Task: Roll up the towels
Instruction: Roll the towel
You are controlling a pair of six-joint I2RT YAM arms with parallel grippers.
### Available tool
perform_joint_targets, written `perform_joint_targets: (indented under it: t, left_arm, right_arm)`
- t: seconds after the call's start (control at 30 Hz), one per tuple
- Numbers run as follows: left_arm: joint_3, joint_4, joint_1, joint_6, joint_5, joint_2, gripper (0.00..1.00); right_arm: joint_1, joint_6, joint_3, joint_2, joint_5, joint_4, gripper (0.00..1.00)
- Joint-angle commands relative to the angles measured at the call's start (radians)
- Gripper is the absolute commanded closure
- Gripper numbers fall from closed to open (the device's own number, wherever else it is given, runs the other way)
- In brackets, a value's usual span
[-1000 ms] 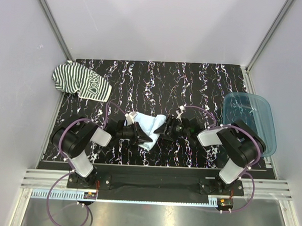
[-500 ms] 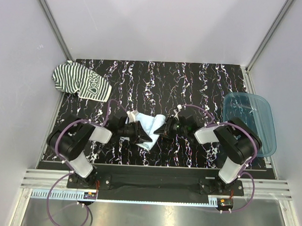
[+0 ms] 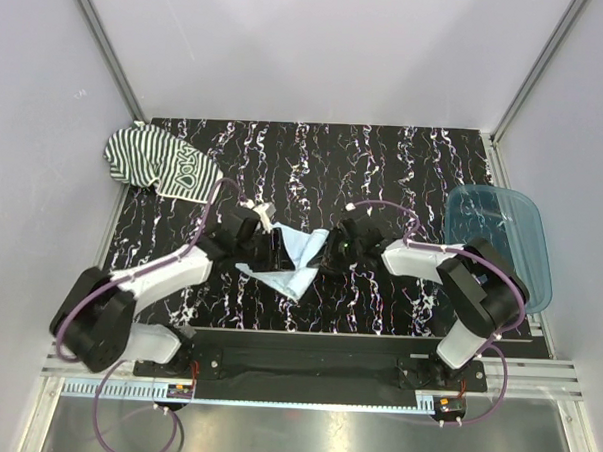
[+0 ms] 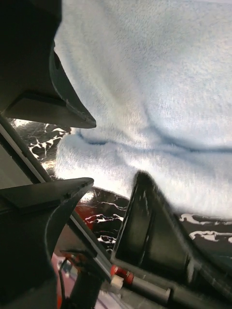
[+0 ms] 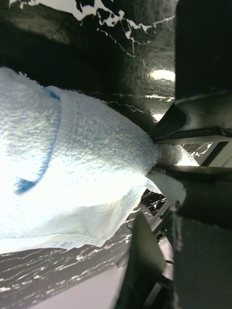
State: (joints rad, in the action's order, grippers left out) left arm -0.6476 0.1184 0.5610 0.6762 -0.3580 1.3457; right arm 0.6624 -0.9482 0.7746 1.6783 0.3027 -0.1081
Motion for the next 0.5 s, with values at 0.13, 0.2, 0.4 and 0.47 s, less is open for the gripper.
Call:
perform_joint_targets:
  t: [0.13,0.2,0.4,0.47]
  left_arm:
    - [-0.142,0.227,0.255,-0.124,0.510,-0.203,0.50]
    - [-0.142,0.224,0.313,-0.139,0.566,-0.207,0.50]
    - [-0.156,0.210,0.474,-0.168,0.709,-0.145,0.49]
    - [-0.171,0.207,0.510,-0.171,0.763,-0.117,0.49]
  right_arm:
    - [0.051,0.049,0.153,0.004,-0.111,0.310,0.90]
    - [0.058,0.052,0.189,0.012,-0.120,0.364,0.91]
    - [0.071,0.062,0.255,0.044,-0.128,0.459,0.91]
    - [0.072,0.062,0.262,0.055,-0.125,0.473,0.91]
